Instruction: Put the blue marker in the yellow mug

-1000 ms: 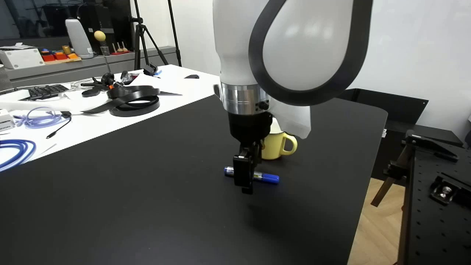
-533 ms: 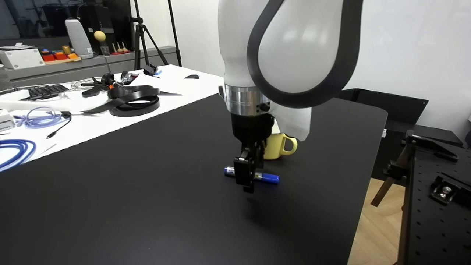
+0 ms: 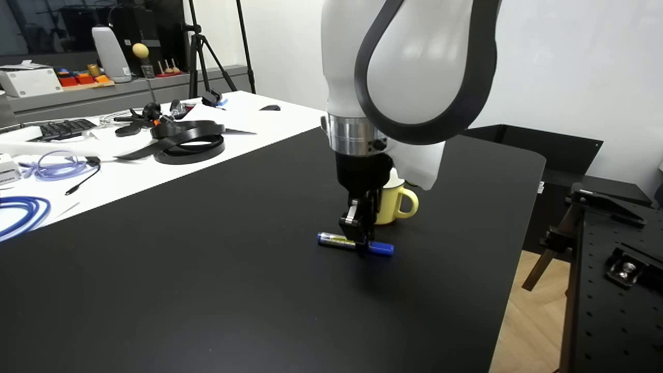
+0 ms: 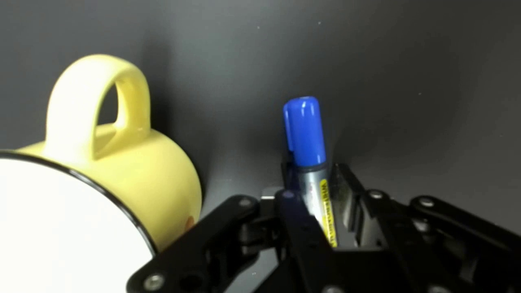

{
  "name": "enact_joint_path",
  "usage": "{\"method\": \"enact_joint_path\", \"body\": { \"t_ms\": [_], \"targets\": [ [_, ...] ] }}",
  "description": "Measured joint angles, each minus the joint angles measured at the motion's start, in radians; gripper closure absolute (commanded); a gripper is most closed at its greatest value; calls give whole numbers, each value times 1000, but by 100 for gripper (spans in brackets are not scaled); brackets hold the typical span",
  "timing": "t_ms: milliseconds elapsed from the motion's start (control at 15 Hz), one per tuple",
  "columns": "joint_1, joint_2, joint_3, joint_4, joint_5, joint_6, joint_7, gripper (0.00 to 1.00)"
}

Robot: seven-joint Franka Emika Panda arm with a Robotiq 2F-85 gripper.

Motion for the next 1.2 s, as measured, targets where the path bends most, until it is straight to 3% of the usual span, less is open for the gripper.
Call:
{"method": "enact_joint_path", "body": {
  "t_ms": [400, 667, 867, 1200],
  "targets": [
    [-4, -3, 2, 8, -3, 0, -5, 95],
    [24, -87, 18, 8, -6, -43, -10, 95],
    [24, -203, 53, 10, 20, -213, -23, 95],
    [4, -349, 74, 46, 74, -644, -119, 95]
  ]
}}
